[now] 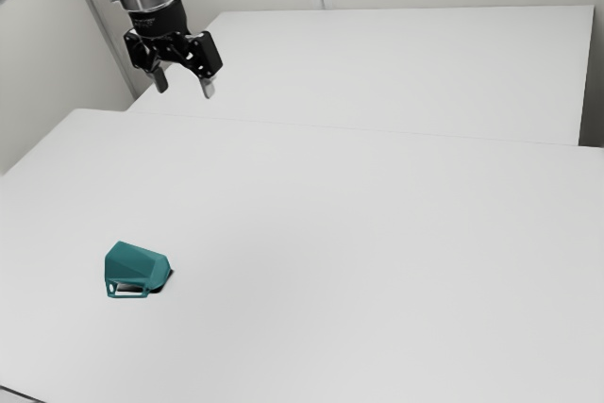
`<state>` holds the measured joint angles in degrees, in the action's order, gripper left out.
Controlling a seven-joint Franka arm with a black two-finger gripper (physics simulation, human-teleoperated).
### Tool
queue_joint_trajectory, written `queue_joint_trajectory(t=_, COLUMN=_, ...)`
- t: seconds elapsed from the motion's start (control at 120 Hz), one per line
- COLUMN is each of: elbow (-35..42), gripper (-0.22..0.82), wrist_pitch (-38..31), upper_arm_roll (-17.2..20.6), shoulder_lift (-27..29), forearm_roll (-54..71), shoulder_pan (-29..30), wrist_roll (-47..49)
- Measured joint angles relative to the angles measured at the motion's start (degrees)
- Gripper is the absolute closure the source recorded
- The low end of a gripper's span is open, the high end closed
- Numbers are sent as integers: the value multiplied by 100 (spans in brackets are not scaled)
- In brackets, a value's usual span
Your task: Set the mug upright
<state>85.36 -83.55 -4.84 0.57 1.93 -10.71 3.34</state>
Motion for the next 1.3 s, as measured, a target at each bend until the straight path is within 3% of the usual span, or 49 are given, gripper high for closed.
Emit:
queue_joint_trajectory(t=0.267, elbow=75, gripper=0, wrist_pitch=29, upper_arm_roll=-9, shoulder_lift=226, forearm_roll=-7, shoulder_pan=20, wrist_roll=-6)
queue_joint_trajectory(t=0.467, elbow=435, gripper=0, wrist_pitch=25, upper_arm_roll=-2, shoulder_lift=663, forearm_roll=-47, shoulder_pan=987, wrist_roll=-57)
queue_joint_trajectory(t=0.792, elbow=2180, gripper=0, wrist_pitch=-897, upper_arm_roll=3, shoulder_lift=1699, forearm_roll=-1099, shoulder_pan=2172, wrist_roll=-843)
queue_joint_trajectory(t=1.3, elbow=4092, gripper=0, wrist_pitch=-2131, upper_arm_roll=-545, shoulder_lift=1821, forearm_roll=-2714, shoulder_pan=3346, wrist_roll=-2840)
